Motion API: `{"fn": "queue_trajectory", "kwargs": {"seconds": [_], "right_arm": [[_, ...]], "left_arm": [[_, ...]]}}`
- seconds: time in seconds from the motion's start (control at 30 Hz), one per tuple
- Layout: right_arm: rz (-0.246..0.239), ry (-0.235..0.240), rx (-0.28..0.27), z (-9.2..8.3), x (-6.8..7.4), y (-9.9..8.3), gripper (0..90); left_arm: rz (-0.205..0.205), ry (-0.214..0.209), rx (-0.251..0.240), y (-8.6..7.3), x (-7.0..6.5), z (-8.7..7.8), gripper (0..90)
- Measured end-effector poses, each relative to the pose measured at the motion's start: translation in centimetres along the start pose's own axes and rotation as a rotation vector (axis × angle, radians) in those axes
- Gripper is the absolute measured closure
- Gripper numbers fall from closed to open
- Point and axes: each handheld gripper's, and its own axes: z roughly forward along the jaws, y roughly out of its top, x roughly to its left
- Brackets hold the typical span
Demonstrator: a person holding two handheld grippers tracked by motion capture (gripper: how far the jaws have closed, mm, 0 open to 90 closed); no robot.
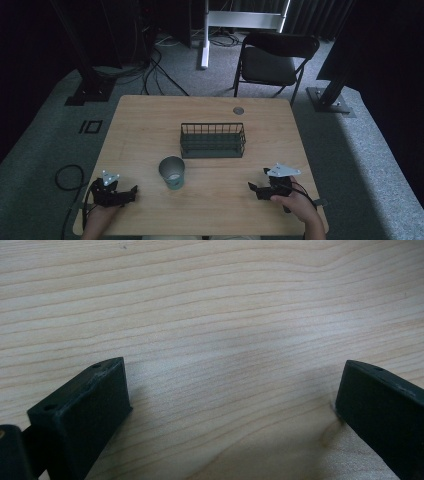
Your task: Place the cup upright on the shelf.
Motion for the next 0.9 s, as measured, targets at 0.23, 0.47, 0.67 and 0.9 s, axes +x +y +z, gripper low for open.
{"fn": "queue_trajectory", "kwargs": {"seconds": [0.23,0.47,0.67,0.9], "right_arm": [[-0.034,0.053,-0.015,1.4,1.5,1.8,13.1],[-0.058,0.097,-0.028,2.7,2.8,3.0,13.1],[-0.089,0.149,-0.019,4.4,4.6,4.2,13.1],[-0.115,0.189,-0.021,5.8,6.1,5.1,13.1]], "left_arm": [[0.0,0.0,0.0,0.0,0.0,0.0,1.4],[0.0,0.0,0.0,0.0,0.0,0.0,1.4],[0.0,0.0,0.0,0.0,0.0,0.0,1.5],[0.0,0.0,0.0,0.0,0.0,0.0,1.4]]}}
